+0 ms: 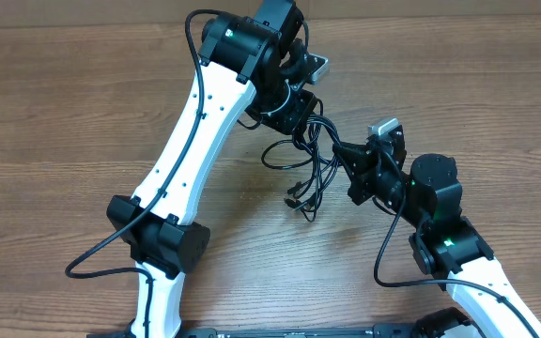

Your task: Untangle cables

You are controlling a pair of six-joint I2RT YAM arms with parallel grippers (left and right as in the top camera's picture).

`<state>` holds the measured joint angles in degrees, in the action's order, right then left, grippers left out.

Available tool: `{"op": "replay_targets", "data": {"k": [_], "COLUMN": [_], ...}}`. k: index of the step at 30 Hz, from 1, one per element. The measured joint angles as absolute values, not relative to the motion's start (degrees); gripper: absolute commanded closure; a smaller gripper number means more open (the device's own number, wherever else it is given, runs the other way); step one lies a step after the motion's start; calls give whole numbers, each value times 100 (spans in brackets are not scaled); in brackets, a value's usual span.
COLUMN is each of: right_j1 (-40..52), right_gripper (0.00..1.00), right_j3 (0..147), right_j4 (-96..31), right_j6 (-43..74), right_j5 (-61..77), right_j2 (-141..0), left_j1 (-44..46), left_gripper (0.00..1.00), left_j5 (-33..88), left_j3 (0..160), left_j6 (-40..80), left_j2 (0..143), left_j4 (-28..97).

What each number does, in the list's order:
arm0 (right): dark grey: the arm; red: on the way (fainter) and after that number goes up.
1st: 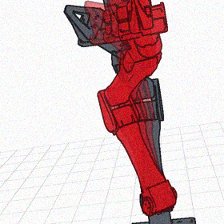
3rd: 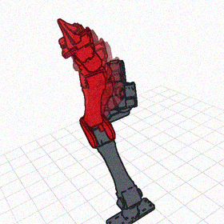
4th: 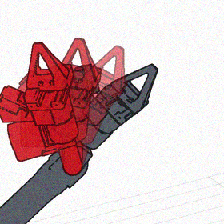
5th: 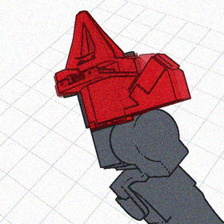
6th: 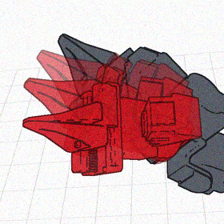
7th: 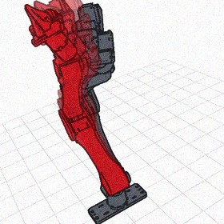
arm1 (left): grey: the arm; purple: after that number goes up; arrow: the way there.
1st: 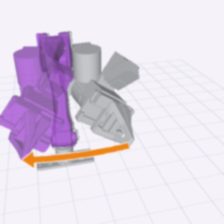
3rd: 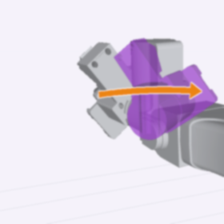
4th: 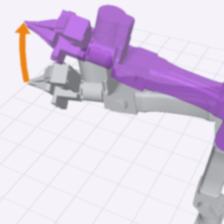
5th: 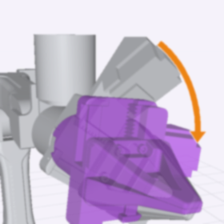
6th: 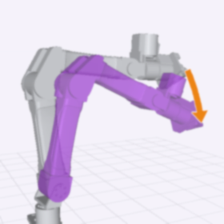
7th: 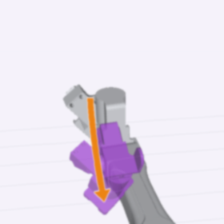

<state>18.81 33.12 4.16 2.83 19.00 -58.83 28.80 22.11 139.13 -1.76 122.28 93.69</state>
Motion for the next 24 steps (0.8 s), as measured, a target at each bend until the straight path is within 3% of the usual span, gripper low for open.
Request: {"op": "replay_targets", "data": {"k": [24], "right_j1": [1868], "right_gripper": [96], "right_j3": [3312], "right_j4": [421], "right_j6": [290], "right_j5": [3677], "right_j2": [-5922], "left_j1": [2995], "left_gripper": [94], "left_j5": [923], "left_j3": [13913], "left_j6": [351], "left_j2": [12228], "left_j4": [8910]}}
